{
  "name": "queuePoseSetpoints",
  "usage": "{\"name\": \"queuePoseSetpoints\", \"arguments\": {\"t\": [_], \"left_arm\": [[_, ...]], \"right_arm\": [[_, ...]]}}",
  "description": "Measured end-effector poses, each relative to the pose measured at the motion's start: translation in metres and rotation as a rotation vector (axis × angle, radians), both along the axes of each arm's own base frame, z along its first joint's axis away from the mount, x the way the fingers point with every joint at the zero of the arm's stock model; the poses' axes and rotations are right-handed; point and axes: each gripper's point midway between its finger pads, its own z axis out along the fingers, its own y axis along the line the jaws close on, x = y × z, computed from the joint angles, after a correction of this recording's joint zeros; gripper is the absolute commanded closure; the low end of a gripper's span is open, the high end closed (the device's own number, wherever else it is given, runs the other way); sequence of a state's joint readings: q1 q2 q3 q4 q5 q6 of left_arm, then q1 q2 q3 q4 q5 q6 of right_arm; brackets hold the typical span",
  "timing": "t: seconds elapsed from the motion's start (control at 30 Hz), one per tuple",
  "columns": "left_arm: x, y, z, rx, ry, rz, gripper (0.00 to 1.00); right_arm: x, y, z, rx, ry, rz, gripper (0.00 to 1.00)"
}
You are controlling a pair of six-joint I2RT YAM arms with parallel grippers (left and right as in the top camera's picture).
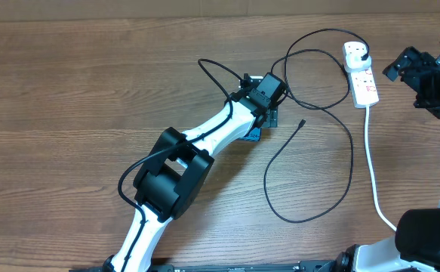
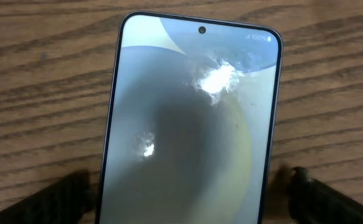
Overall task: Plug charger to phone and switch on socket
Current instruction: 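Lower the left gripper over the phone and close on its sides, then lift the phone with the left gripper and tilt it upright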
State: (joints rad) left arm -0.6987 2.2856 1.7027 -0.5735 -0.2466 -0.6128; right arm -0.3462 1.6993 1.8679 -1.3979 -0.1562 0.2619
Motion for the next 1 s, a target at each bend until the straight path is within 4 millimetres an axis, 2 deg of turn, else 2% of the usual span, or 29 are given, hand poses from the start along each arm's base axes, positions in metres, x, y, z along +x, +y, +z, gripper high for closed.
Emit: {"name": "queuePoseSetpoints", "arguments": {"t": [0.2, 0.27, 0.4, 0.57, 0.7, 0.83, 1.0], "left_arm": [[-0.003, 0.004, -0.001, 0.025, 0.010, -0.006, 0.13], [-0.004, 0.005, -0.001, 0.031, 0.018, -0.006, 0.20], [-0.006, 0.007, -0.001, 0.039, 0.029, -0.007, 0.27], [-0.007, 0.008, -0.002, 0.044, 0.035, -0.006, 0.25], [-0.009, 0.009, -0.001, 0.051, 0.043, -0.006, 0.20], [-0.013, 0.013, -0.001, 0.068, 0.064, -0.006, 0.20], [-0.030, 0.027, 0.000, 0.120, 0.132, 0.002, 0.20]], "right_arm": [[0.000, 0.000, 0.000, 0.001, 0.001, 0.000, 0.00], [0.000, 0.000, 0.000, 0.001, 0.000, 0.000, 0.00], [0.000, 0.000, 0.000, 0.001, 0.001, 0.000, 0.00], [0.000, 0.000, 0.000, 0.000, 0.000, 0.000, 0.00], [0.000, 0.000, 0.000, 0.001, 0.001, 0.000, 0.00], [0.000, 0.000, 0.000, 0.001, 0.001, 0.001, 0.00], [0.000, 0.000, 0.000, 0.000, 0.000, 0.000, 0.00]]}}
